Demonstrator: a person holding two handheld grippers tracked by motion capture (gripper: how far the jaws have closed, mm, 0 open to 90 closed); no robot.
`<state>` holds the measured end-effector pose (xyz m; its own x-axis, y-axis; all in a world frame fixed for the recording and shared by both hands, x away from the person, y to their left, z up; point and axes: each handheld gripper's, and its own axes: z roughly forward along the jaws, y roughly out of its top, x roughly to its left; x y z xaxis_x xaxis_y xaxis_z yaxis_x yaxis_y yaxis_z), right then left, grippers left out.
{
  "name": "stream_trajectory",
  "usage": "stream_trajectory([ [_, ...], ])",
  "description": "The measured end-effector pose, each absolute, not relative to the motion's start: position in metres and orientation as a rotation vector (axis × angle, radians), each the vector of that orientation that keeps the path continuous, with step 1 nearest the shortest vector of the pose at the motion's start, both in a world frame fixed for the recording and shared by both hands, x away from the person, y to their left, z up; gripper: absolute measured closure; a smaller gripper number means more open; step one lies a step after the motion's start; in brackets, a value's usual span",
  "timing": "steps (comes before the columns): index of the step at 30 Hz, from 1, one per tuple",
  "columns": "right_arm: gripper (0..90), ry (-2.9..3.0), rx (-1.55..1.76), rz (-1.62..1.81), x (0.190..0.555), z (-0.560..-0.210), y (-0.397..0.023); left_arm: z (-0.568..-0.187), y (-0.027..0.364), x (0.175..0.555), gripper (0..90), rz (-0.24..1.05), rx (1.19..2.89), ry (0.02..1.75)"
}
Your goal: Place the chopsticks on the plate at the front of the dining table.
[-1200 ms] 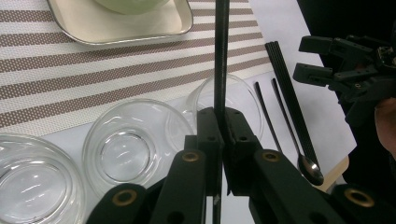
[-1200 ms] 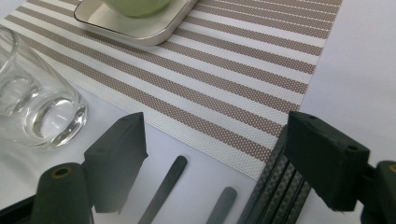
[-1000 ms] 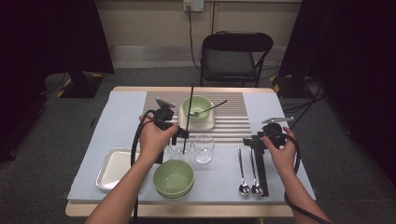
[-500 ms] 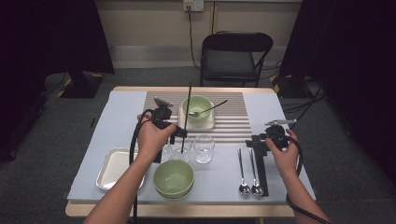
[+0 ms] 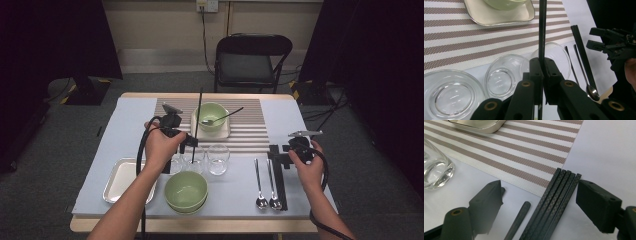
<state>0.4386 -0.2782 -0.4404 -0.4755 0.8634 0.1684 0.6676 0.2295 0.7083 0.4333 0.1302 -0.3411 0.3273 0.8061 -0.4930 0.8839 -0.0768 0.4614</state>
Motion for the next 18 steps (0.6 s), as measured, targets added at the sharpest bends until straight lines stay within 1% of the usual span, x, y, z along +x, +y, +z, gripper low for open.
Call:
stream_trajectory([
  [12, 20.4, 2.251, 1.443, 1.056, 0.434, -0.447, -0.286, -0.339, 0.135, 0.435, 86.7, -0.126, 1.889, 1.503],
  [18, 20.5, 2.252, 1.46, 1.052, 0.429, -0.457, -0.296, -0.339, 0.138, 0.437, 86.7, -0.12, 1.893, 1.506],
])
